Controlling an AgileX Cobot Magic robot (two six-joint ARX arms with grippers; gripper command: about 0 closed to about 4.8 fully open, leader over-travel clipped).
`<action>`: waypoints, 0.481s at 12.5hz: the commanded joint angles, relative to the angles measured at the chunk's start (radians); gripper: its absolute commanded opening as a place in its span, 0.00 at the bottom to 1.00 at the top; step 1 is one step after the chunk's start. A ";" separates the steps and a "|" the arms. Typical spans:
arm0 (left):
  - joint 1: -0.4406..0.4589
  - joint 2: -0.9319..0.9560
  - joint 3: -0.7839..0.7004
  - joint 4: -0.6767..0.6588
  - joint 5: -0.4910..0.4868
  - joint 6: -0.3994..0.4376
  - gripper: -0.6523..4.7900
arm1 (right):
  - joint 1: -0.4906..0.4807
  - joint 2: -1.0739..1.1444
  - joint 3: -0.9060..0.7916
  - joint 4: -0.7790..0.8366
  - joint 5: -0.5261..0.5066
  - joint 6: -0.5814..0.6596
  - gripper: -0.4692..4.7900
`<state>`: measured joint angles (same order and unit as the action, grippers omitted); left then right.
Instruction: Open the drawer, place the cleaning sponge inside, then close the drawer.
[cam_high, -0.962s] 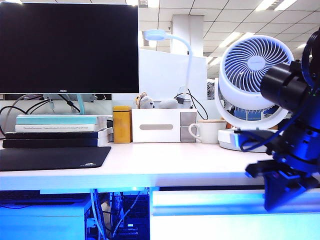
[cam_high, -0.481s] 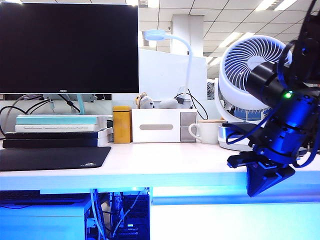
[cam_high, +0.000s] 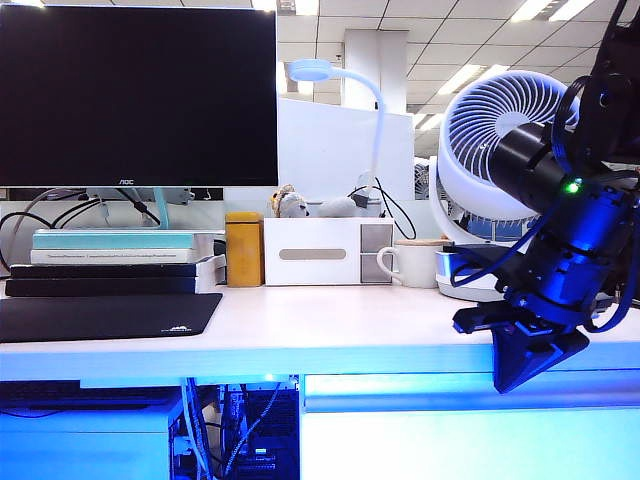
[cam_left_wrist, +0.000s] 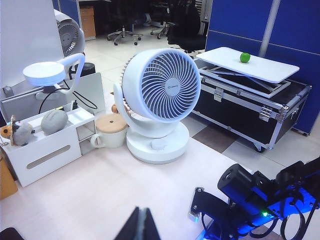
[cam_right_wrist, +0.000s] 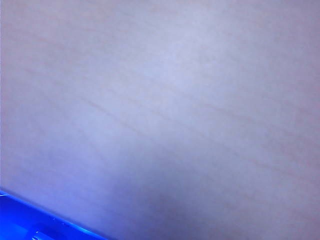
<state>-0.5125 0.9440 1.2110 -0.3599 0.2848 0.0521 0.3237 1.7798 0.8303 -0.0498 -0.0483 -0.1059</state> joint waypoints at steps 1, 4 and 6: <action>0.000 -0.003 0.006 0.001 0.000 0.000 0.11 | 0.000 -0.039 0.009 -0.010 -0.026 0.001 0.08; 0.000 -0.003 0.006 -0.002 0.000 0.000 0.11 | 0.000 -0.212 0.009 -0.026 -0.024 0.013 0.08; 0.000 -0.019 0.006 -0.002 -0.001 0.000 0.11 | 0.000 -0.427 0.009 -0.027 -0.021 0.076 0.08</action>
<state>-0.5125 0.9386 1.2110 -0.3637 0.2844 0.0521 0.3214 1.3983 0.8360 -0.0895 -0.0719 -0.0479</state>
